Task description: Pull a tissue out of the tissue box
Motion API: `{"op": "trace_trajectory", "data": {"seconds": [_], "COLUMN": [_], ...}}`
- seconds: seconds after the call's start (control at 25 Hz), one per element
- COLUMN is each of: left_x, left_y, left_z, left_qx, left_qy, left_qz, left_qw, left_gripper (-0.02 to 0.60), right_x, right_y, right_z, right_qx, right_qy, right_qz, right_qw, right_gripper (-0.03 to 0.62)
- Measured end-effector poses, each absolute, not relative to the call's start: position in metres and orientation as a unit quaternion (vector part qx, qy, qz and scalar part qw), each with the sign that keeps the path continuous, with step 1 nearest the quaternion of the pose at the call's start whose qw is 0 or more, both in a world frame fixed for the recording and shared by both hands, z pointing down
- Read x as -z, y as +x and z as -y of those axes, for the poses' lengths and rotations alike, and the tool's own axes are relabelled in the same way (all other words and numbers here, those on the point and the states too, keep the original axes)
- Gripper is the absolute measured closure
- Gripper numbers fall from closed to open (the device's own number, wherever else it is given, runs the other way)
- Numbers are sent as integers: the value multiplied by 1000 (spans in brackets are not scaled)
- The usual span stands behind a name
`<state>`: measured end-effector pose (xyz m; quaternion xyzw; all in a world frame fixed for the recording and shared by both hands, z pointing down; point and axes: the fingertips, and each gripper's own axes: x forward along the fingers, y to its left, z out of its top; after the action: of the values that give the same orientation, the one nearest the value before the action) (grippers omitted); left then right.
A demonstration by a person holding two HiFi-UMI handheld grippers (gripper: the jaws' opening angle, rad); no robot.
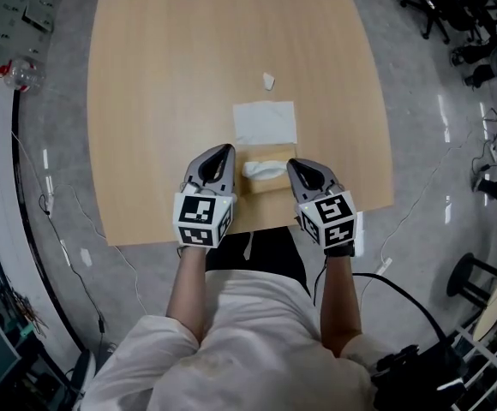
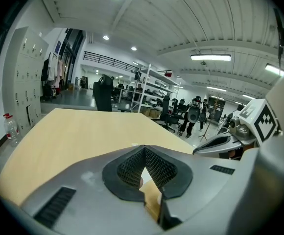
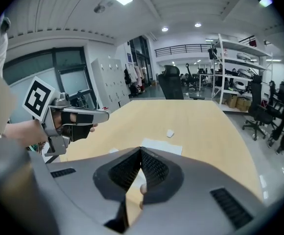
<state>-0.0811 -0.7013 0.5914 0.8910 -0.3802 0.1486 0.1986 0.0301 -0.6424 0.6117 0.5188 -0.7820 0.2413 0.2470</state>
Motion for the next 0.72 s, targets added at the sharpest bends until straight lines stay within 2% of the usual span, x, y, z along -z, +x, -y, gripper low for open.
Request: {"op": "trace_trajectory", "data": {"seconds": [0.64, 0.72], "left_x": [-624, -628], "left_y": [-78, -79], "left_z": [688, 688], "left_qx": [-167, -169], "left_qy": [883, 881], "left_qz": [379, 382], "left_qw": [221, 222], "left_gripper": [591, 591], "right_x": [-648, -652], "right_y": [15, 11], "right_z": [631, 631], "right_qx": [-203, -200], "right_qy": [494, 488], "right_qz": [788, 789], "right_qw": [307, 314], "right_gripper": [592, 577]}}
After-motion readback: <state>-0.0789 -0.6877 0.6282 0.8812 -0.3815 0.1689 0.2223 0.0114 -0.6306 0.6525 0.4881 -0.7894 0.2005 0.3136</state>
